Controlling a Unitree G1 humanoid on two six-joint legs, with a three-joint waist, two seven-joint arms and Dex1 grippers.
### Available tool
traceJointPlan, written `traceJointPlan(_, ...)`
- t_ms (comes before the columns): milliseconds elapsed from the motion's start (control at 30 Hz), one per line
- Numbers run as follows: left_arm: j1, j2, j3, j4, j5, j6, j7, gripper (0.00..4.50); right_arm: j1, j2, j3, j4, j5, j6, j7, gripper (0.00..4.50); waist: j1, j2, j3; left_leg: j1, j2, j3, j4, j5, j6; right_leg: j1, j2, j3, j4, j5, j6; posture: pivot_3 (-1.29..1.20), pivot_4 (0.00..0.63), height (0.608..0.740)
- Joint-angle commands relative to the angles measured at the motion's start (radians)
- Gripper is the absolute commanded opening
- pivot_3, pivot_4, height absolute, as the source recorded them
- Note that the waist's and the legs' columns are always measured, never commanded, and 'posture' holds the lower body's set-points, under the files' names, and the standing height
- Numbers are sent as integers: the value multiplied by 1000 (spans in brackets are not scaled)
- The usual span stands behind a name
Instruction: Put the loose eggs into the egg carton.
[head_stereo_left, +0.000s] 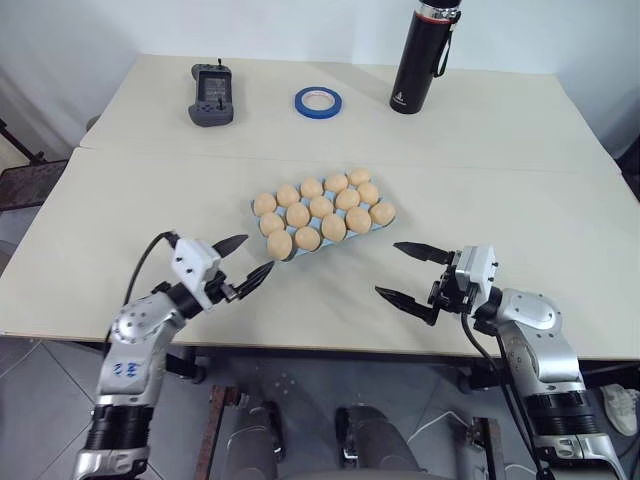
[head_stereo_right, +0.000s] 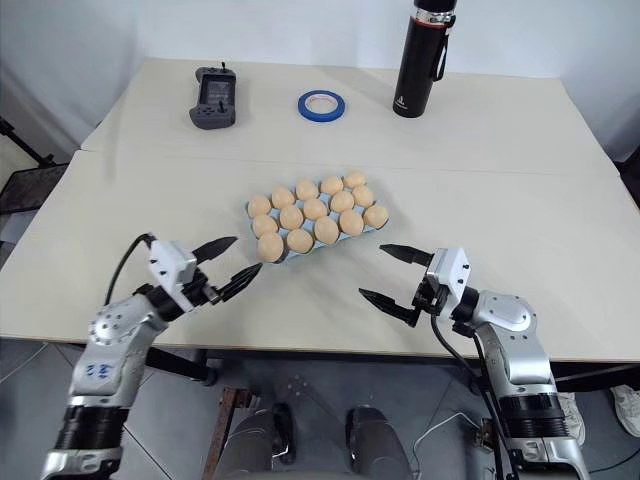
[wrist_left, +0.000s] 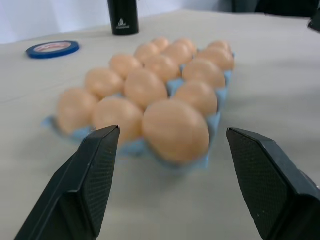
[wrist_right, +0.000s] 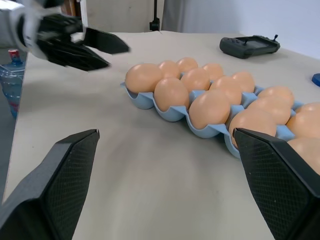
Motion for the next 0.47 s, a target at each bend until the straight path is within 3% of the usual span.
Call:
traceJointPlan(33,62,58,62,-43,-31,-23,-53,3643,-3,-18,-24,7,8,-28,12,4500,-1,0,0,0,0,0,0,0,0,0,-1,0,0,0,0,0,150,740)
traceJointPlan(133,121,105,137,-18,-49,-12,-65,3643,-11,-57,-53,82,4,-55,46,4500,-1,0,0,0,-1,0,-1,-1,0,0,-2,0,-1,0,-1,0,150,740)
traceJointPlan(467,125,91,110,-35,-1,-74,-42,3643,-43,-68,-70,174,4,-104,54,4500,-1,0,0,0,-3,0,-9,-1,0,-1,-4,-1,-6,-1,-3,0,150,740)
